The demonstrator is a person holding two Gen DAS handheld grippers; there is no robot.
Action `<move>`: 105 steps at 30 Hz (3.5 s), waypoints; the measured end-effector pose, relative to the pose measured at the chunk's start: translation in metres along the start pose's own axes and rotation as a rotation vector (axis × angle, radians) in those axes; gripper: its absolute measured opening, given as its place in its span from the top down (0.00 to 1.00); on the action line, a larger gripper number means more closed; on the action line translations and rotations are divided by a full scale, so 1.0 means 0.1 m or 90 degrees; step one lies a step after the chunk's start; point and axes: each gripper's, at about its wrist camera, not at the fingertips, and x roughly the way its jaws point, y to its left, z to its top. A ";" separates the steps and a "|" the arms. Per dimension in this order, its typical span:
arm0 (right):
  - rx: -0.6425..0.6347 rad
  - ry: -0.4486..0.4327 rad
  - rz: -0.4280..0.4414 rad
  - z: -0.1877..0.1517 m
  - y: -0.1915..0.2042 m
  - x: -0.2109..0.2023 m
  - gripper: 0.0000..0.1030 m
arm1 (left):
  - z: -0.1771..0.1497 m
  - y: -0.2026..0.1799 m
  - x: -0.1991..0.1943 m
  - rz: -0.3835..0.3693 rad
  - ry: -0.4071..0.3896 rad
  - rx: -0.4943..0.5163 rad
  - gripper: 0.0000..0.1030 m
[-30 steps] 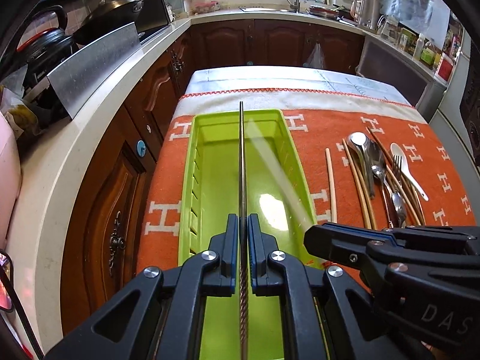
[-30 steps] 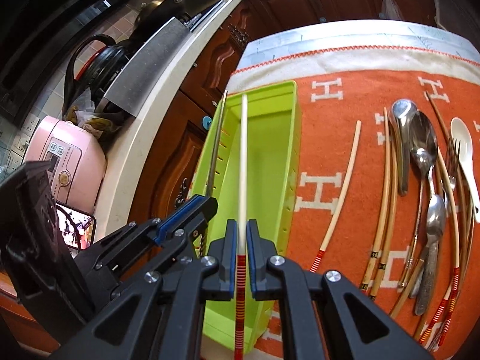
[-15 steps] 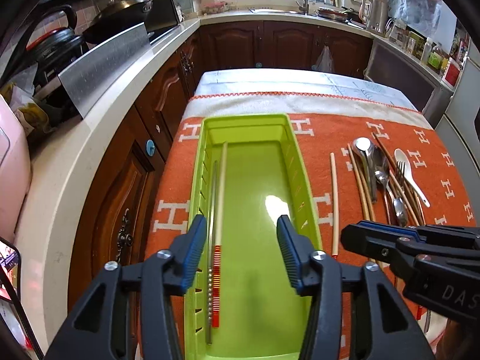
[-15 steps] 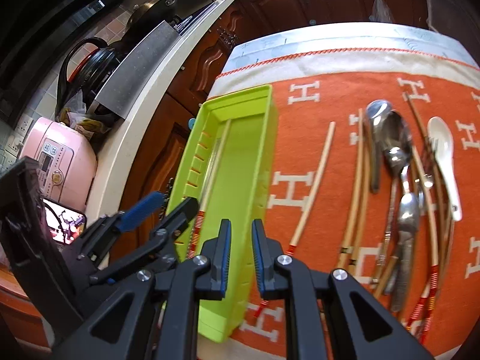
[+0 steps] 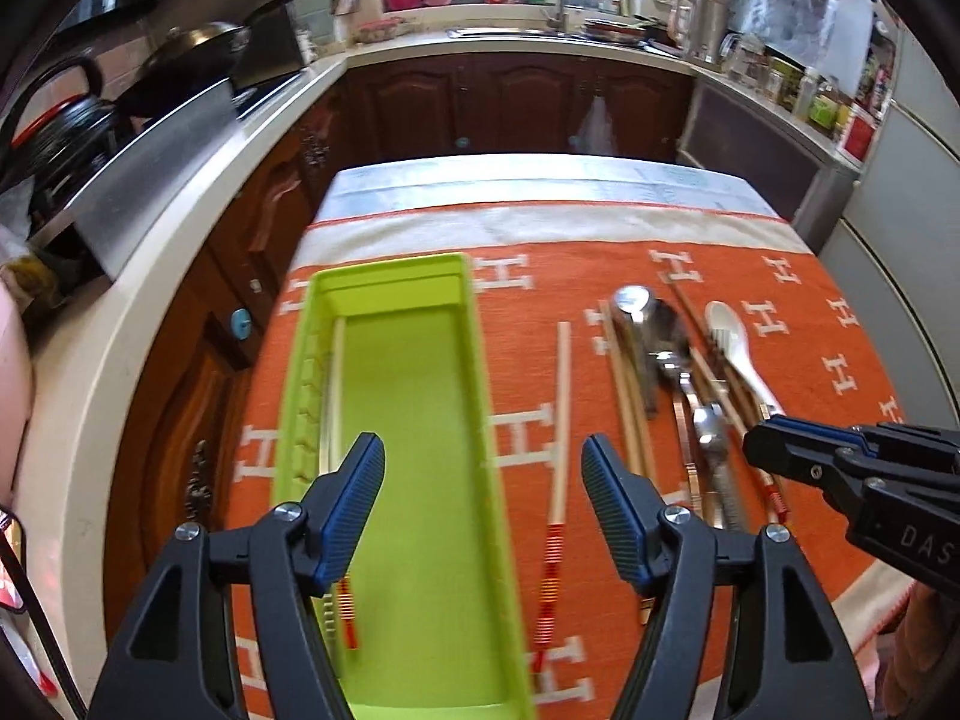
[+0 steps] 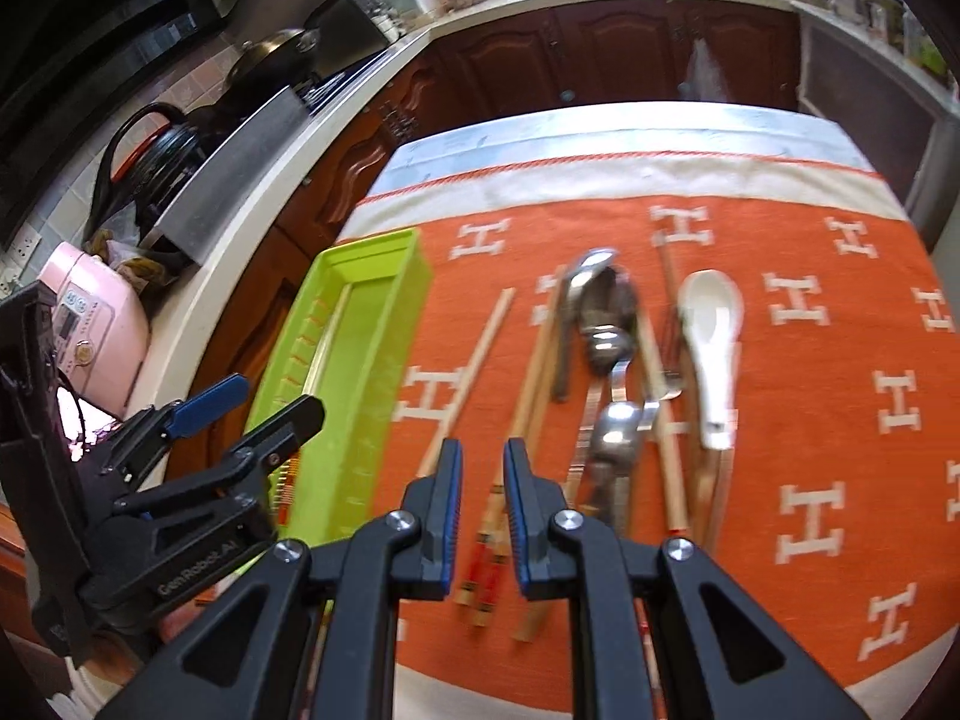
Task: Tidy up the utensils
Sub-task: 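Withdraw both grippers from the tray back toward the utensils, then grasp a wooden chopstick with the left gripper, then grasp the white ceramic spoon with the right gripper while the left lifts its chopstick, then lower the chopstick into the green tray with the left gripper while the right carries the spoon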
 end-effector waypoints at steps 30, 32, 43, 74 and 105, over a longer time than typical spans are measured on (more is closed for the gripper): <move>0.055 0.015 -0.023 -0.02 -1.13 0.21 0.86 | 0.18 -0.44 1.13 -0.027 0.190 -0.015 0.80; 0.056 0.018 -0.018 -0.02 -1.15 0.23 0.86 | 0.16 -0.43 1.18 -0.014 0.200 -0.013 0.80; 0.073 0.028 -0.013 -0.10 -1.28 0.27 0.86 | 0.15 -0.58 1.21 0.011 0.203 0.034 0.91; 0.259 0.065 0.143 0.13 -1.52 0.73 0.86 | -0.16 -0.84 0.95 -0.023 0.163 0.063 0.96; 0.219 -0.035 0.137 0.03 -0.90 -0.03 0.95 | 0.22 0.29 -0.22 0.027 0.003 -0.033 0.97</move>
